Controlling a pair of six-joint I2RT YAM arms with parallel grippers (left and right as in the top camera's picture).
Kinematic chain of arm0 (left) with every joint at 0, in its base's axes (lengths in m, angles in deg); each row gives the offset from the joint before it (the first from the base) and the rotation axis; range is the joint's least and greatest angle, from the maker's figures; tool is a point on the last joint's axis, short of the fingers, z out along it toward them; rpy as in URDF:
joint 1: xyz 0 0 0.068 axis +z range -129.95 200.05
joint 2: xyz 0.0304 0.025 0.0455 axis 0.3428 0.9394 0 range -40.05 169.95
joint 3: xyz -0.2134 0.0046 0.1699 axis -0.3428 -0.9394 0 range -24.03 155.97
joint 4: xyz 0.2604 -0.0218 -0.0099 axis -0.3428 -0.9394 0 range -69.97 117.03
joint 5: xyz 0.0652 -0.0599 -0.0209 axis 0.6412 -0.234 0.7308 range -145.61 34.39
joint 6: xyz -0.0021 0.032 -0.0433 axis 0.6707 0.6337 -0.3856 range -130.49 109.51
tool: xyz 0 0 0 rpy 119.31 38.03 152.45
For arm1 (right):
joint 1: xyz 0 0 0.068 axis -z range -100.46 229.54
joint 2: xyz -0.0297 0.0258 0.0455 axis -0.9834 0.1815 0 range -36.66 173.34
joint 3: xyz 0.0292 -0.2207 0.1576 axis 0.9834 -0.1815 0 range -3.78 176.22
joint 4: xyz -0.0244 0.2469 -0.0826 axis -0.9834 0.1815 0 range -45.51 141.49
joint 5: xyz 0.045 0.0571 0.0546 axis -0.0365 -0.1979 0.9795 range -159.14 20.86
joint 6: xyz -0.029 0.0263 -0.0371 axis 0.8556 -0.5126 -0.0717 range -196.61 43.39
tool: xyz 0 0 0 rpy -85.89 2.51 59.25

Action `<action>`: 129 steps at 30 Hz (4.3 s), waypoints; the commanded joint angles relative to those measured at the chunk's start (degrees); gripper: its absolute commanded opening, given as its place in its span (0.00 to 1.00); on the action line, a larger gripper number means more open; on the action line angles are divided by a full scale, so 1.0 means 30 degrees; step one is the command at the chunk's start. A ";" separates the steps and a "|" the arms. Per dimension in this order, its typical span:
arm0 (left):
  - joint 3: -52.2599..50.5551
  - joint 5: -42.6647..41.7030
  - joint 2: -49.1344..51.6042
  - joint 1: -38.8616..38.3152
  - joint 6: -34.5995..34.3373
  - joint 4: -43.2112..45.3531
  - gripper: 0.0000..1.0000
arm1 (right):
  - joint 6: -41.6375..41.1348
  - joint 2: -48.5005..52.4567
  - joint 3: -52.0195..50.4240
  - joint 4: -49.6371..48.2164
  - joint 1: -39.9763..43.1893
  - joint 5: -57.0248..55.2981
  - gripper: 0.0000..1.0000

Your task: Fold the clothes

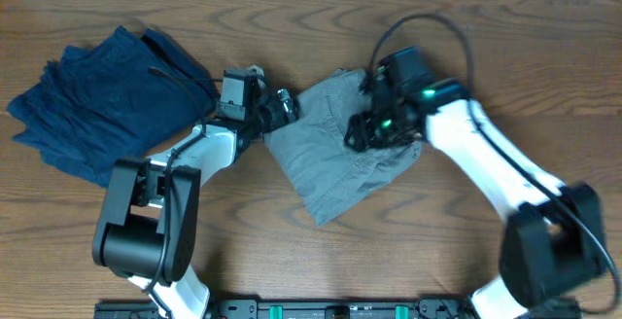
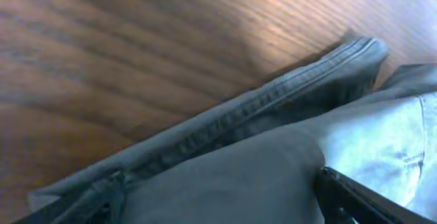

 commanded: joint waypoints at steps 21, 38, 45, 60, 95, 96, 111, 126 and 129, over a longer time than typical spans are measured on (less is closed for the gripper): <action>-0.0080 -0.6149 -0.1683 -0.0546 0.1515 -1.3151 0.91 | 0.1166 0.3002 -0.0189 -0.3628 0.2856 -1.0863 0.75; -0.0080 -0.1938 -0.2586 -0.0590 0.1523 -0.5304 0.98 | 0.1151 0.3002 -0.0197 -0.3228 0.2790 -1.0856 0.78; -0.0080 -0.4218 -0.0211 -0.0831 0.1515 -0.3665 0.98 | 0.1151 0.3002 -0.0197 -0.3038 0.2790 -1.0863 0.78; -0.0066 -0.4750 0.1005 -0.2601 0.1610 0.0415 0.06 | 0.1151 0.1698 -0.0117 -0.1909 0.2798 -1.0928 0.82; 0.6309 -0.1311 -0.5085 1.7092 0.3599 -0.7599 0.06 | 0.1151 -0.6681 -0.0087 0.1078 0.4932 -1.0200 0.84; 0.6309 -0.1056 -0.5085 1.7303 0.3286 -0.7635 0.06 | 0.1151 -0.6681 -0.0087 0.1115 0.4932 -1.0200 0.84; 0.6317 -0.6878 -0.6819 1.7726 0.1042 -0.5282 0.98 | 0.1151 -0.6681 -0.0087 0.1268 0.4940 -1.0207 0.86; 0.6309 -0.3745 -0.8750 1.5577 0.2652 -0.5224 0.98 | 0.1144 -0.6681 -0.0087 0.1086 0.4954 -0.9697 0.88; 0.6309 -0.2506 -0.7271 1.5540 0.2652 -0.5340 0.98 | 0.1144 -0.6681 -0.0087 0.1137 0.4954 -0.9464 0.88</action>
